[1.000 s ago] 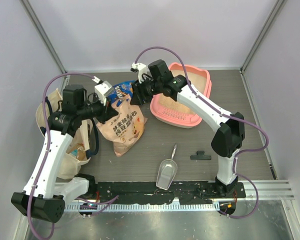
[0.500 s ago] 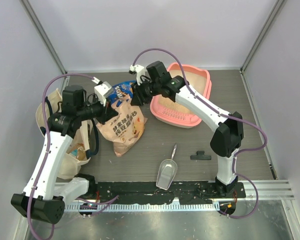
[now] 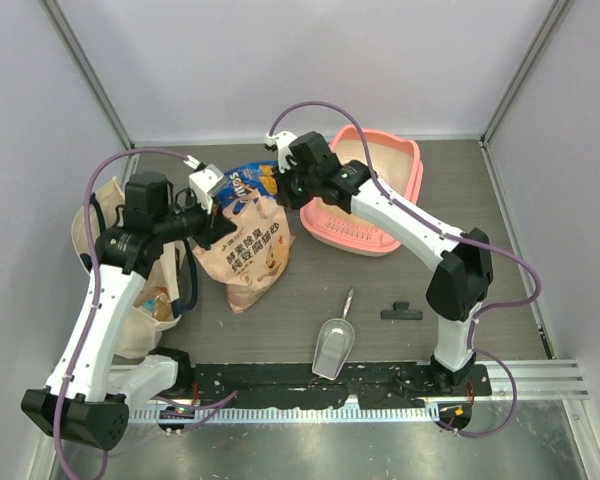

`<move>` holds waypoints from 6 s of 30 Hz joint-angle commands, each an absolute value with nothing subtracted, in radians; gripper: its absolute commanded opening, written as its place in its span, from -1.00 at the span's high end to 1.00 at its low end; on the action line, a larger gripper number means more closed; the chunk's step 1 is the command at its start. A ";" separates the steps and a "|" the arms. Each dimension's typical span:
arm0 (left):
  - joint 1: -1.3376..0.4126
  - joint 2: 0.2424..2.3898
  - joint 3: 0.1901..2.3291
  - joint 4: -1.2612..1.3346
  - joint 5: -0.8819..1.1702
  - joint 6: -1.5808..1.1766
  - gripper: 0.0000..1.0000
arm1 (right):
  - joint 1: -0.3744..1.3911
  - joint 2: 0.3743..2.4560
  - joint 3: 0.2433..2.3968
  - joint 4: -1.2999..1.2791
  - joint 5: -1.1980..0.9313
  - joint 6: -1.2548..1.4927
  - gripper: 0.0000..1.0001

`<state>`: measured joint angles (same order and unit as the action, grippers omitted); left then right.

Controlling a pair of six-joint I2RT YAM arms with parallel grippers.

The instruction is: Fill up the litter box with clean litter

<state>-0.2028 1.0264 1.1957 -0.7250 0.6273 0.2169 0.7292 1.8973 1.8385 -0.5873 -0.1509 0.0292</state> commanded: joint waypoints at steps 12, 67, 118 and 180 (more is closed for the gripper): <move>-0.206 0.950 1.192 -0.543 0.653 0.213 1.00 | 0.723 1.715 1.772 -0.586 0.198 0.170 0.96; -0.204 1.052 1.305 -0.623 0.669 0.637 1.00 | 0.663 1.763 1.802 -0.551 0.040 0.241 -0.01; -0.206 1.035 1.255 -0.612 0.630 0.370 0.44 | 0.716 1.606 1.025 -0.969 -0.450 -1.876 0.63; -0.420 1.284 1.405 -0.506 0.647 0.313 0.58 | 0.704 1.397 1.598 -0.738 -0.354 -1.065 0.96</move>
